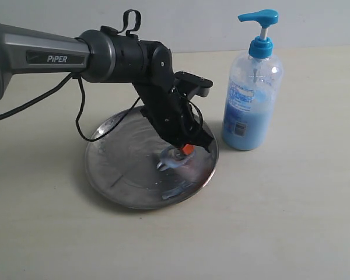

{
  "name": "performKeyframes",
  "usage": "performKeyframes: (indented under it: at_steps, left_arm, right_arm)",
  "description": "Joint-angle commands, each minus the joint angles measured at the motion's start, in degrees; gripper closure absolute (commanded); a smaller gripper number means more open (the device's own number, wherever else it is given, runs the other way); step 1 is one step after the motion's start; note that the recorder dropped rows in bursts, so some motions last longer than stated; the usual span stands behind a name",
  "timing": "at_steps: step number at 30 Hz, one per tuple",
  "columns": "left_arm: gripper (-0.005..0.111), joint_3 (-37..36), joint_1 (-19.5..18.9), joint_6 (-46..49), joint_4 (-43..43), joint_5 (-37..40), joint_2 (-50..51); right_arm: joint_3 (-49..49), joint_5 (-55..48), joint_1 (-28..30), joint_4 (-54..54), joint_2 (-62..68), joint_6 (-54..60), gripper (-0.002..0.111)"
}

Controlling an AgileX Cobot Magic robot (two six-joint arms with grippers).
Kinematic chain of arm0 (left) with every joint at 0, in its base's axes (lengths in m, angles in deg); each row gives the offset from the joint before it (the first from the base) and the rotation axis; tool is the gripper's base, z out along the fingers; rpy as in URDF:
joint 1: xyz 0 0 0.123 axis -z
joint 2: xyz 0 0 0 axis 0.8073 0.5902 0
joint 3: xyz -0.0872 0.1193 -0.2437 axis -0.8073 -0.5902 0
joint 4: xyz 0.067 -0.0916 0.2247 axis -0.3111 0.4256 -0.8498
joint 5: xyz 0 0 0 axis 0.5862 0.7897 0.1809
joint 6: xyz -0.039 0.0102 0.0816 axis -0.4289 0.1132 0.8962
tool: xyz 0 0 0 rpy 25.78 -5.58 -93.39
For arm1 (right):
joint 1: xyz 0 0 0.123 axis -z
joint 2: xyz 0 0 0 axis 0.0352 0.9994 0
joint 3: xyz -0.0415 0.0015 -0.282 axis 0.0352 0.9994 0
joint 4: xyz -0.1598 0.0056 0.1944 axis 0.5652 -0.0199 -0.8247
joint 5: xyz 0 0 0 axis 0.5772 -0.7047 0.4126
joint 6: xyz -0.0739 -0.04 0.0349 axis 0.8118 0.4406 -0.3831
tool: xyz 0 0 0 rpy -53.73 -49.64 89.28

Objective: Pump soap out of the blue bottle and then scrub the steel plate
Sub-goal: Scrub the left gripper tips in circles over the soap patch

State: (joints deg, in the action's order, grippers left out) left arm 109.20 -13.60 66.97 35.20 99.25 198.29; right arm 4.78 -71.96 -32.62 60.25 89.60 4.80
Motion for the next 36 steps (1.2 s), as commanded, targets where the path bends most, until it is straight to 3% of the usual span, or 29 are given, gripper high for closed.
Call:
performKeyframes:
  at_steps: [1, 13, 19, 36]
  left_arm:
    - [0.106, -0.3, 1.2, 0.7, 0.7, 0.0, -0.1]
    - [0.106, -0.3, 1.2, 0.9, 2.3, -3.7, 1.2]
    - [0.106, -0.3, 0.9, -1.1, -5.5, -3.5, 2.1]
    - [0.106, -0.3, -0.3, -1.7, -14.5, 11.4, -0.9]
  right_arm:
    - [0.4, 0.5, 0.0, 0.3, -0.2, -0.1, 0.108]
    - [0.4, 0.5, 0.0, 0.3, -0.2, -0.1, 0.108]
    - [0.4, 0.4, 0.0, 0.3, -0.2, -0.1, 0.108]
    - [0.4, 0.4, 0.0, 0.3, -0.2, -0.1, 0.108]
